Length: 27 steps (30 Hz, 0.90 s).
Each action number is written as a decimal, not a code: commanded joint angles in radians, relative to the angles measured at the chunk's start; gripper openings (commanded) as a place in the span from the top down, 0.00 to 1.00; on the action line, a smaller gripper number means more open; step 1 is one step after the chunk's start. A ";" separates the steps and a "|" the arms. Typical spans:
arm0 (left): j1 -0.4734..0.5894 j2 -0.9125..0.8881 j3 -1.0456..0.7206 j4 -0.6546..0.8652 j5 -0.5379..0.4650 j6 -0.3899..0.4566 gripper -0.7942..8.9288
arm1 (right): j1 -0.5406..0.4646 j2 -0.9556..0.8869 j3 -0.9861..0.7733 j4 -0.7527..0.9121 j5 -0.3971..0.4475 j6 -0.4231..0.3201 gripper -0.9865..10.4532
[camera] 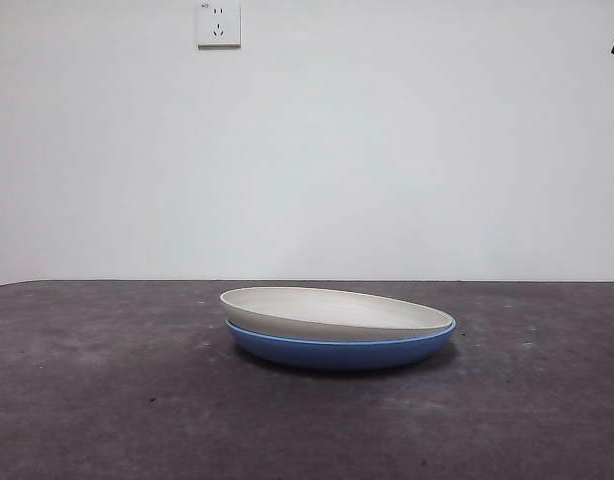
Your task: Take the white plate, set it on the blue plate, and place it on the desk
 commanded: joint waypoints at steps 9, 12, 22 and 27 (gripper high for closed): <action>0.001 -0.002 -0.021 -0.032 -0.003 -0.041 0.90 | 0.005 0.008 0.015 0.012 -0.003 -0.009 0.91; 0.001 -0.002 -0.021 -0.032 -0.003 -0.042 0.90 | 0.005 0.008 0.015 0.012 -0.003 -0.009 0.91; 0.001 -0.002 -0.021 -0.032 -0.003 -0.042 0.90 | 0.005 0.008 0.015 0.012 -0.003 -0.009 0.91; 0.001 -0.002 -0.021 -0.032 -0.003 -0.042 0.90 | 0.005 0.008 0.015 0.012 -0.003 -0.009 0.91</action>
